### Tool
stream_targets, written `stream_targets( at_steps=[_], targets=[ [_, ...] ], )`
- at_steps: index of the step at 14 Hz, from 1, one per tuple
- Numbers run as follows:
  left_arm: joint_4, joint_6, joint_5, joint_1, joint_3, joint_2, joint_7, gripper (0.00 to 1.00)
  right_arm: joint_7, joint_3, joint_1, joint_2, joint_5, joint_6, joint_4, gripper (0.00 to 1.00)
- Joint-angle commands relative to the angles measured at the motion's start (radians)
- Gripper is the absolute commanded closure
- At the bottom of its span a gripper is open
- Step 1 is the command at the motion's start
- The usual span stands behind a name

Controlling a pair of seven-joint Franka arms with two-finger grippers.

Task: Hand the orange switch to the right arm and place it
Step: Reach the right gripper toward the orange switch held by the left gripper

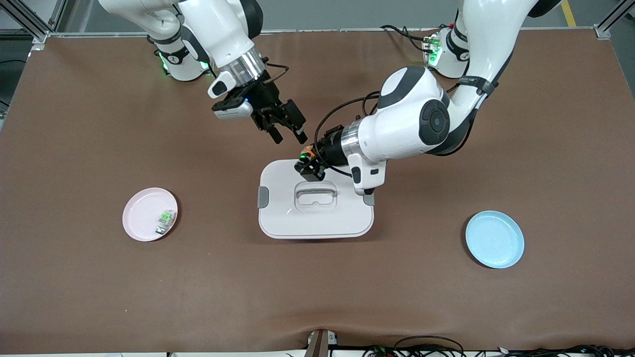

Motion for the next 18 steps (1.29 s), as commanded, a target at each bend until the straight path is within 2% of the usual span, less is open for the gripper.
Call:
stream_targets(
  at_steps=[1, 5, 18],
  targets=[
    [0.022, -0.003, -0.008, -0.003, 0.002, 0.012, 0.012, 1.0, 0.154, 0.009, -0.019, 0.099, -0.178, -0.024, 0.108, 0.0],
    [0.024, -0.003, -0.008, -0.003, 0.002, 0.015, 0.012, 1.0, 0.199, 0.003, -0.018, 0.168, -0.202, -0.024, 0.175, 0.0],
    [0.022, -0.003, -0.008, -0.013, 0.003, 0.018, 0.012, 1.0, 0.254, 0.005, 0.025, 0.189, -0.211, -0.053, 0.169, 0.0]
  ],
)
